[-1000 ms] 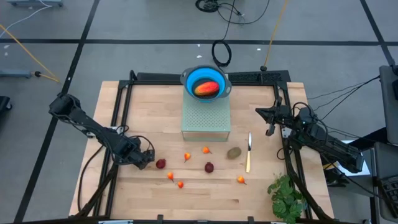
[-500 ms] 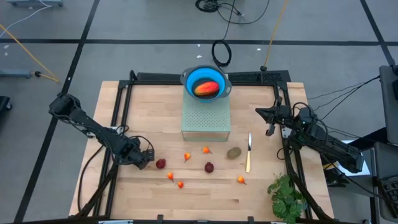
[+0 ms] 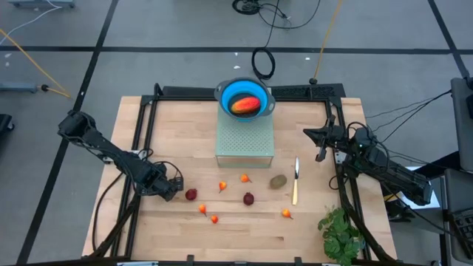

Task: Pick & Place Fruit
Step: Put the kiwi into the blue strainer bowl on the shelf

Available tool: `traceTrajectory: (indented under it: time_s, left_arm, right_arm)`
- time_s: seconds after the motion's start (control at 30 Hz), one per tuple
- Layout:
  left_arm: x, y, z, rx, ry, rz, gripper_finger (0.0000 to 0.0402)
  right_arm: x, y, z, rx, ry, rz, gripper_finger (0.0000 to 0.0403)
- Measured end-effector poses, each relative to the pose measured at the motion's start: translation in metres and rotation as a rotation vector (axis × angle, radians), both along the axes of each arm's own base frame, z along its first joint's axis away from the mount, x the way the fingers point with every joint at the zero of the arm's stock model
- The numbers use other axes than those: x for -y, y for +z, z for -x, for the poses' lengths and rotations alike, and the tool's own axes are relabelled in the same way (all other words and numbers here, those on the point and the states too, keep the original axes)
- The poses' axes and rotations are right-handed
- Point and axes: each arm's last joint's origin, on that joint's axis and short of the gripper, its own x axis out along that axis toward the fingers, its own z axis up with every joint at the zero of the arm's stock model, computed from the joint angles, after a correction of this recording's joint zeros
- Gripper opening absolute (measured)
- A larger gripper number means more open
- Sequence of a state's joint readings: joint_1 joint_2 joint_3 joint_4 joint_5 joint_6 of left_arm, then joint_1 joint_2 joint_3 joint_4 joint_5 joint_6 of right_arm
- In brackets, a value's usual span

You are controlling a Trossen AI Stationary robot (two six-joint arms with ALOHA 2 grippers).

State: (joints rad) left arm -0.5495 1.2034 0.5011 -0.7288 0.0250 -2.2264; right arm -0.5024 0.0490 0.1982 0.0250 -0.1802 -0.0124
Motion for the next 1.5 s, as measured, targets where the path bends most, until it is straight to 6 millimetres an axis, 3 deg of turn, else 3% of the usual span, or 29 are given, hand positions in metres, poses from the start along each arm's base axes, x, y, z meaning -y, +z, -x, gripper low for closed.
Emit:
traceTrajectory:
  time_s: [0.57, 1.2, 1.5]
  left_arm:
    - [0.006, 0.014, -0.009, 0.05, -0.033, 0.027, 0.0234]
    - [0.025, 0.069, -0.038, 0.217, -0.125, 0.156, 0.0234]
    - [0.021, 0.077, -0.046, 0.385, -0.275, -0.098, 0.0234]
  right_arm:
    - [0.0, 0.0, 0.0, -0.002, 0.0, 0.007, 0.0]
    - [0.0, 0.0, 0.0, -0.002, 0.003, 0.008, 0.0]
    - [0.0, 0.0, 0.0, -0.002, 0.004, 0.008, 0.0]
